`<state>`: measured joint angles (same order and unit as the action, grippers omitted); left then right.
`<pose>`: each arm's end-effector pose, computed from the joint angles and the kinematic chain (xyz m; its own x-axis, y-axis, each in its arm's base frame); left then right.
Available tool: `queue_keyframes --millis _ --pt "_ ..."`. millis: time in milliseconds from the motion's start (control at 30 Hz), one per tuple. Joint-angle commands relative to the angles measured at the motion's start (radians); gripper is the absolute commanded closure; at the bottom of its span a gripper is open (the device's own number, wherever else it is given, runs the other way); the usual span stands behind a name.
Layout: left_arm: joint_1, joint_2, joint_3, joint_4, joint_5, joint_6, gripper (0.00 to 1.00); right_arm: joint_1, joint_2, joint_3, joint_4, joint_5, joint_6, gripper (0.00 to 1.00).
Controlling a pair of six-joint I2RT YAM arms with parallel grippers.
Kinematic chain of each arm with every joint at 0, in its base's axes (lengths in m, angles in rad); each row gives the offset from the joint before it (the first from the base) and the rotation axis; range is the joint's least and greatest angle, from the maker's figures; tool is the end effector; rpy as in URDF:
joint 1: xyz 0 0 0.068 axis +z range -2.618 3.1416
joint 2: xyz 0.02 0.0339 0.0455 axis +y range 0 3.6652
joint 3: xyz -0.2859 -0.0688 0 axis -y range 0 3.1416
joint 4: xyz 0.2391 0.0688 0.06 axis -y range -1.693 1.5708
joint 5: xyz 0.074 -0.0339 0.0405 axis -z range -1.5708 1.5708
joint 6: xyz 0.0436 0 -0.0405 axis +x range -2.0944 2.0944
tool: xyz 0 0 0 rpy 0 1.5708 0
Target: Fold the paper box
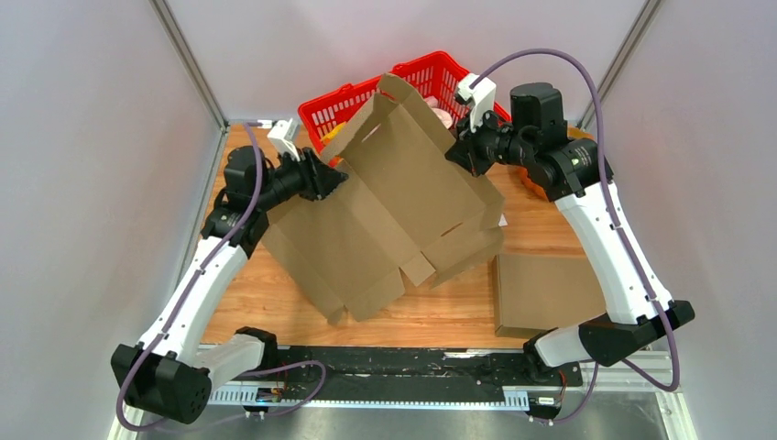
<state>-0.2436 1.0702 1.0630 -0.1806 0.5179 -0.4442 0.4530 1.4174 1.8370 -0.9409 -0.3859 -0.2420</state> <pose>0.2202 -0.0770 0.4017 -0.4565 -0.2713 -0.8474 0.5376 0.6748 -0.5056 0.2351 0.1327 0.4913 -0.2672 -0.3770 -0.8868 -0.7859 0.6178 -0.0258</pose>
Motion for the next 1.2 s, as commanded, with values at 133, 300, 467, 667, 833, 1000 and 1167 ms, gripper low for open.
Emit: queue_keyframes --millis 133,300,467,667,833,1000,1167 --pt "-0.065 0.066 -0.115 0.173 -0.05 -0.056 0.44 0.006 -0.049 -0.027 0.097 -0.07 0.05 1.0" --pt "-0.066 -0.075 -0.097 0.095 -0.079 -0.033 0.42 0.006 -0.055 -0.044 0.093 -0.05 0.038 1.0" --pt "-0.066 -0.138 0.113 -0.056 -0.032 -0.022 0.42 0.01 -0.095 -0.1 0.128 -0.041 0.007 1.0" --pt "-0.152 0.19 0.687 -0.339 0.003 -0.03 0.67 0.016 -0.112 -0.125 0.136 -0.071 -0.01 1.0" --pt "-0.169 0.376 0.922 -0.427 -0.167 -0.056 0.78 0.018 -0.103 -0.11 0.134 -0.074 -0.005 1.0" --pt "-0.236 0.537 1.12 -0.531 -0.318 -0.036 0.87 0.019 -0.083 -0.082 0.131 -0.07 0.001 1.0" --pt "-0.276 0.606 1.217 -0.569 -0.456 -0.019 0.8 0.021 -0.077 -0.079 0.131 -0.068 0.0 1.0"
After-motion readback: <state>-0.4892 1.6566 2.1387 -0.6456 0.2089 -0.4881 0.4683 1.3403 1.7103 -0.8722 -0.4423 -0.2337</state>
